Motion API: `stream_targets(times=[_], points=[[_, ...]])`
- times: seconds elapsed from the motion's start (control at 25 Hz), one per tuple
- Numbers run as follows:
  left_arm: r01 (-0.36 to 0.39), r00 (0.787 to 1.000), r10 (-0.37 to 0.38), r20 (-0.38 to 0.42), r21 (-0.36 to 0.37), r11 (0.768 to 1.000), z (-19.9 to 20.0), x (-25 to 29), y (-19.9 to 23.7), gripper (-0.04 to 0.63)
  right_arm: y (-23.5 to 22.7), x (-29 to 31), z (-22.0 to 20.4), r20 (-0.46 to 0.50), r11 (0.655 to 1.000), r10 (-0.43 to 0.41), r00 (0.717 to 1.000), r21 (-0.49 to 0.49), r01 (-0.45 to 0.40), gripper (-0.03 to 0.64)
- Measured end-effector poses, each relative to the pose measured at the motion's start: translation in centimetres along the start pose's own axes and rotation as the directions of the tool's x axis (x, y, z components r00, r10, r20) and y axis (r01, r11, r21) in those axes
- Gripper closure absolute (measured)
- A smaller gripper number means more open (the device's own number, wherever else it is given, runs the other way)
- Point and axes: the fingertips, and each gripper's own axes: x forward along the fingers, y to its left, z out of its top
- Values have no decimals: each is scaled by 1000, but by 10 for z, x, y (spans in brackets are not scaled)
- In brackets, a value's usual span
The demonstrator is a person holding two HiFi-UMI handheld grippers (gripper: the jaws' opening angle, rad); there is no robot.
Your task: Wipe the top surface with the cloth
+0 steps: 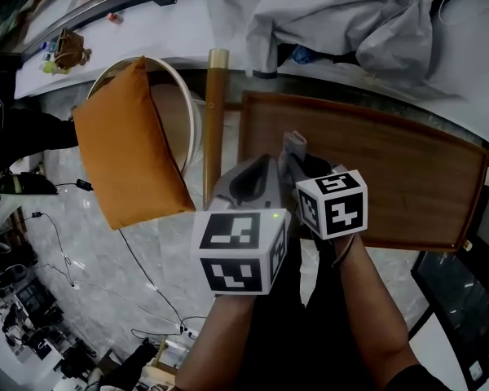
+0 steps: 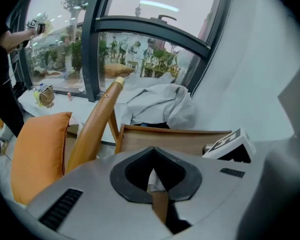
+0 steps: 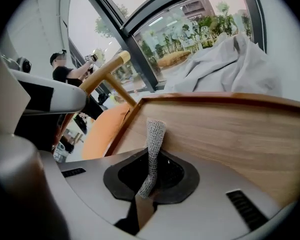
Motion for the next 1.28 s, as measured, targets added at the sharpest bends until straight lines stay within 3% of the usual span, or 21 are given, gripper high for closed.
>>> stream_targets(times=[0.44, 0.76, 1.28], points=[[8, 994, -11, -110, -26, 1000, -40, 54, -33, 584, -83, -59, -20, -6, 994, -109, 994, 10, 109, 580], [101, 981, -97, -169, 11, 995, -60, 95, -119, 584, -148, -109, -37, 7, 981, -191, 982, 32, 190, 580], [186, 962, -166, -218, 73, 980, -82, 139, -237, 584, -252, -190, -68, 22, 946, -315, 949, 87, 312, 580]])
